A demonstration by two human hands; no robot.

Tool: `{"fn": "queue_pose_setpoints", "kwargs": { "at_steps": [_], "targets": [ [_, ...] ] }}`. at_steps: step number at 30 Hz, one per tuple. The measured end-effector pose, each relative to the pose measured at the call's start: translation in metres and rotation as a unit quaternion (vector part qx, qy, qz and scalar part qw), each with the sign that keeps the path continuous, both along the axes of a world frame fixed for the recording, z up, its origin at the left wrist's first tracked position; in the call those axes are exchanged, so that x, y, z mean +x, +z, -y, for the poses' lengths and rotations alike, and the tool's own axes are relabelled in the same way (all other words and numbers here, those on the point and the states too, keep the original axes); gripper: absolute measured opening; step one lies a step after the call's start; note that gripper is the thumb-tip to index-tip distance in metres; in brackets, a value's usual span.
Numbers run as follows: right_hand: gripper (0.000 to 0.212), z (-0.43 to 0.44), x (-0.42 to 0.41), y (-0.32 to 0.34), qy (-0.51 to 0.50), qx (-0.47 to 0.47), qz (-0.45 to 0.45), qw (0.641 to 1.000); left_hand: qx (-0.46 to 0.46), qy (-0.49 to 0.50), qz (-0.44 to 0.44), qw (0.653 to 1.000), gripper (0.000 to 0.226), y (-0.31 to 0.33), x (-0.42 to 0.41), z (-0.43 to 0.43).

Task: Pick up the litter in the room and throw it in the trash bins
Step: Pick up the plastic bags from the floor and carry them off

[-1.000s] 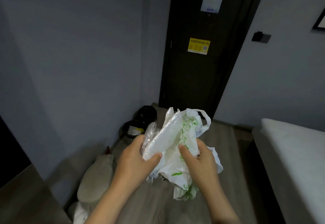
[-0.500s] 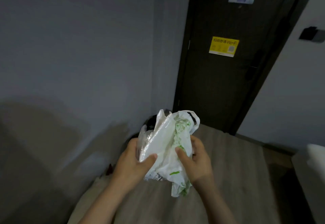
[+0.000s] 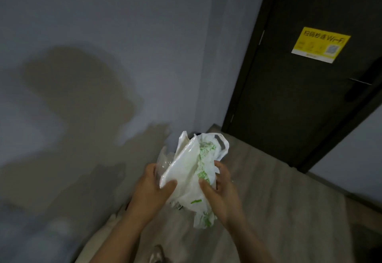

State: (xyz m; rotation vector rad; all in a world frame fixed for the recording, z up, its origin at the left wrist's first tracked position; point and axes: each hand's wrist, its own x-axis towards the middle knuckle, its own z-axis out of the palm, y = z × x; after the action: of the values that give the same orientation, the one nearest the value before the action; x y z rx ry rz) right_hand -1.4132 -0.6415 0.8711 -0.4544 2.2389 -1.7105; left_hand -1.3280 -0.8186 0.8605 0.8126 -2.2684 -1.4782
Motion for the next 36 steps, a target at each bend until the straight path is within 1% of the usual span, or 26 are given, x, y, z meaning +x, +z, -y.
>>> {"fn": "queue_pose_setpoints", "kwargs": {
  "at_steps": [3, 5, 9, 12, 14, 17, 19, 24, 27, 30, 31, 34, 36],
  "targets": [
    [0.045, 0.037, -0.044, -0.016, 0.024, 0.039, 0.021, 0.999, -0.006, -0.004, 0.022, 1.0, 0.032, -0.02, -0.044, 0.036],
    [0.046, 0.061, -0.071, -0.024, 0.04, 0.055, 0.047, 0.997, 0.007, -0.018, 0.041, 0.999, 0.031, -0.033, -0.071, 0.058],
    [0.047, 0.099, -0.112, -0.04, 0.055, 0.069, 0.061, 0.994, 0.016, -0.058, 0.099, 0.993, 0.038, -0.051, -0.12, 0.092],
    [0.049, 0.116, -0.141, -0.058, 0.045, 0.093, 0.068, 0.992, 0.077, -0.069, 0.151, 0.983, 0.034, -0.065, -0.154, 0.109],
    [0.048, 0.122, -0.16, -0.07, 0.042, 0.12, 0.08, 0.989, 0.1, -0.075, 0.181, 0.975, 0.034, -0.075, -0.171, 0.116],
    [0.052, 0.129, -0.194, -0.092, 0.042, 0.139, 0.101, 0.984, 0.114, -0.078, 0.194, 0.971, 0.045, -0.09, -0.198, 0.126],
    [0.045, 0.134, -0.218, -0.106, 0.04, 0.161, 0.116, 0.979, 0.13, -0.08, 0.194, 0.969, 0.043, -0.102, -0.219, 0.131],
    [0.037, 0.147, -0.285, -0.141, 0.053, 0.171, 0.151, 0.972, 0.16, -0.035, 0.221, 0.961, 0.038, -0.128, -0.276, 0.138],
    [0.037, 0.155, -0.326, -0.163, 0.086, 0.163, 0.175, 0.967, 0.137, -0.013, 0.245, 0.96, 0.026, -0.146, -0.313, 0.138],
    [0.043, 0.165, -0.358, -0.191, 0.12, 0.154, 0.207, 0.959, 0.122, -0.008, 0.289, 0.95, 0.022, -0.173, -0.344, 0.141],
    [0.044, 0.169, -0.368, -0.204, 0.125, 0.15, 0.232, 0.953, 0.12, -0.003, 0.3, 0.946, 0.024, -0.186, -0.352, 0.143],
    [0.046, 0.182, -0.391, -0.245, 0.139, 0.16, 0.276, 0.937, 0.13, 0.015, 0.322, 0.938, 0.051, -0.23, -0.37, 0.154],
    [0.048, 0.192, -0.402, -0.276, 0.146, 0.177, 0.29, 0.929, 0.14, 0.025, 0.338, 0.93, 0.055, -0.262, -0.38, 0.163]
  ]
}}
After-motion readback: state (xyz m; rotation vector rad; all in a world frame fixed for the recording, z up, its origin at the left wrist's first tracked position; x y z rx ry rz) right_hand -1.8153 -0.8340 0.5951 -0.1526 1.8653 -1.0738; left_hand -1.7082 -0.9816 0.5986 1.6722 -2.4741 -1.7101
